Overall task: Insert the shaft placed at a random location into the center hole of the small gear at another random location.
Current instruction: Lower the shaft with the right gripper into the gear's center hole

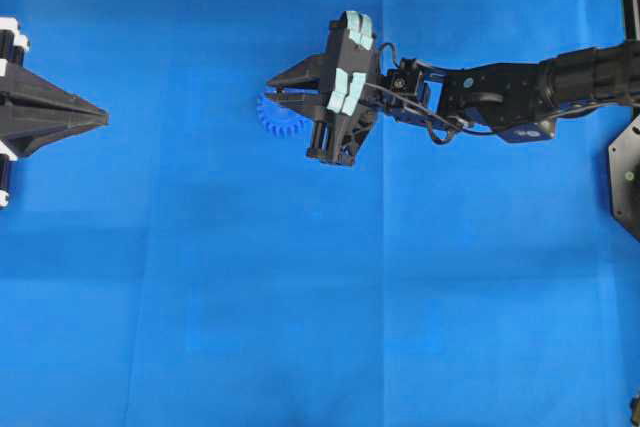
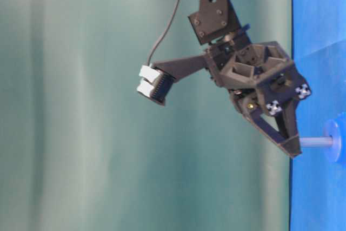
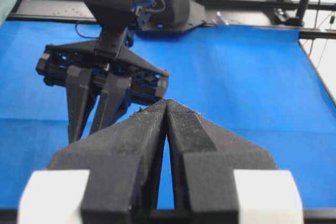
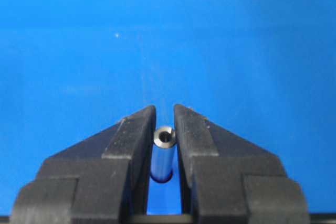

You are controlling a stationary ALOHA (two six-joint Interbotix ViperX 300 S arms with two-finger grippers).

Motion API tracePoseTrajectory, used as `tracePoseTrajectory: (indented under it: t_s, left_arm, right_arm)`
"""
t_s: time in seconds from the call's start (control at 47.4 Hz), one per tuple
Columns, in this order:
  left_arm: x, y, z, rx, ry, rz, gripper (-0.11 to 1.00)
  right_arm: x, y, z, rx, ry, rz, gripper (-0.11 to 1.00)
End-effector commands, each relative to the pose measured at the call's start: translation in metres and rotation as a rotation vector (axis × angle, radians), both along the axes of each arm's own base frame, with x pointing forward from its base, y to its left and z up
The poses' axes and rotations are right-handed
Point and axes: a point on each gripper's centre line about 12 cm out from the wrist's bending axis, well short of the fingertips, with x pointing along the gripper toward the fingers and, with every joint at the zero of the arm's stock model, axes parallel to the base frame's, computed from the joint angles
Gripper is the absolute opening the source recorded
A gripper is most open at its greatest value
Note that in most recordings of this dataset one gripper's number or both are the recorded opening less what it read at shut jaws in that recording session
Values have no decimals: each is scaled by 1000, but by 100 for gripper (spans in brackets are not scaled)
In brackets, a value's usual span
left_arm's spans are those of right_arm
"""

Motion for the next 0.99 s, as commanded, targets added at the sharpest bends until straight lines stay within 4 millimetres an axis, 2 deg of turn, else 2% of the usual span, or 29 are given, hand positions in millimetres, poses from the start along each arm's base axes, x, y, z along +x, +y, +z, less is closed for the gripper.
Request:
tracePoseTrajectory:
  t_s: [0.0, 0.232, 0.738, 0.97]
  left_arm:
    - [2, 0, 5, -2, -15, -2, 0]
    - [1, 0, 5, -2, -17, -2, 0]
    - [2, 0, 5, 0, -15, -2, 0]
    - [1, -1, 5, -2, -17, -3, 0]
  right_arm:
    - [6, -2, 13, -6, -45, -6, 2]
    - [6, -3, 9, -8, -45, -9, 2]
    - [9, -3, -15, 0, 3, -9, 2]
    - [10, -4, -17, 1, 6, -9, 2]
